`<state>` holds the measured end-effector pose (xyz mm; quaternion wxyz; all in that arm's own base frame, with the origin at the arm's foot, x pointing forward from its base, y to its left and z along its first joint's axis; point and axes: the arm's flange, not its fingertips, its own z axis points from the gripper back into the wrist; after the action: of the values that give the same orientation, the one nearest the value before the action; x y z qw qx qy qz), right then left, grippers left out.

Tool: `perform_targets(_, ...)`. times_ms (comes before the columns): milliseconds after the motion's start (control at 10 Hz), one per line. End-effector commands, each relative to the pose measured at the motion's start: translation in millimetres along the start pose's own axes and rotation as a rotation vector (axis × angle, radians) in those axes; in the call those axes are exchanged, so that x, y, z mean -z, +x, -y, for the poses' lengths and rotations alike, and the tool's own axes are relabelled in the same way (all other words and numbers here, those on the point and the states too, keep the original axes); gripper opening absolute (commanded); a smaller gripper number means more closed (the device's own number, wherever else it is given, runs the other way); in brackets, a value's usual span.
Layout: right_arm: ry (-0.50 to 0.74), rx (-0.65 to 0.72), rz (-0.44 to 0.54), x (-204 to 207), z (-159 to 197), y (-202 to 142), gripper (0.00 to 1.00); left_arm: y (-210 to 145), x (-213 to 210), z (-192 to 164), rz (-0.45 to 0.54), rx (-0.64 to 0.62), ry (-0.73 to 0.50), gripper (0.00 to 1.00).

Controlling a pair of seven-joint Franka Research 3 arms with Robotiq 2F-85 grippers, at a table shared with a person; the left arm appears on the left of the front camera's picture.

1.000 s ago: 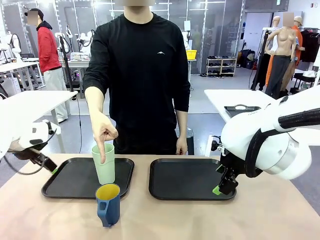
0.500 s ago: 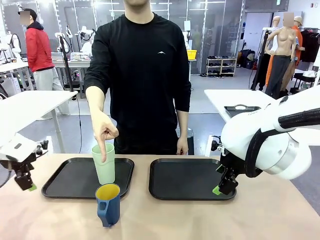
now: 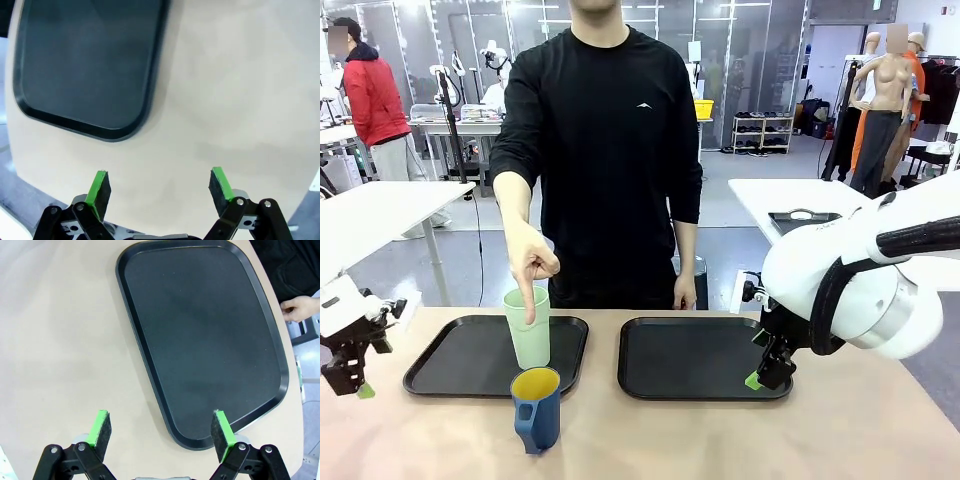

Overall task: Sort and store the cups by type.
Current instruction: Pick up the Handle plastic cup and place it into the empty Flat Tray.

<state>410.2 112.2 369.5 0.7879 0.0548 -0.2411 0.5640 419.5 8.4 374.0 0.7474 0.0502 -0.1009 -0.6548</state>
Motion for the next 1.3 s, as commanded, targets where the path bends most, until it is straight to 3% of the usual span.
perform_targets(0, -0.01, -0.005, 0.021, 3, 0, -1, 1.0, 2, -2, -4, 0.006, -0.014, 0.035, 1.0)
perform_targets(400, -0.01, -0.005, 0.021, 3, 0, -1, 1.0, 2, -2, -4, 0.006, -0.014, 0.035, 1.0)
perform_targets(500, -0.01, -0.005, 0.021, 3, 0, -1, 1.0, 1, -3, -2, -0.006, 0.0, 0.014, 1.0)
perform_targets(600, -0.01, -0.005, 0.021, 3, 0, -1, 1.0, 3, 9, 5, -0.075, 0.082, -0.083, 1.0)
perform_targets(800, -0.01, -0.005, 0.021, 3, 0, -1, 1.0, -1, 24, 22, -0.018, 0.127, -0.143, 1.0)
perform_targets(1200, -0.01, -0.005, 0.021, 3, 0, -1, 1.0, 5, 48, 51, 0.293, 0.099, -0.123, 1.0)
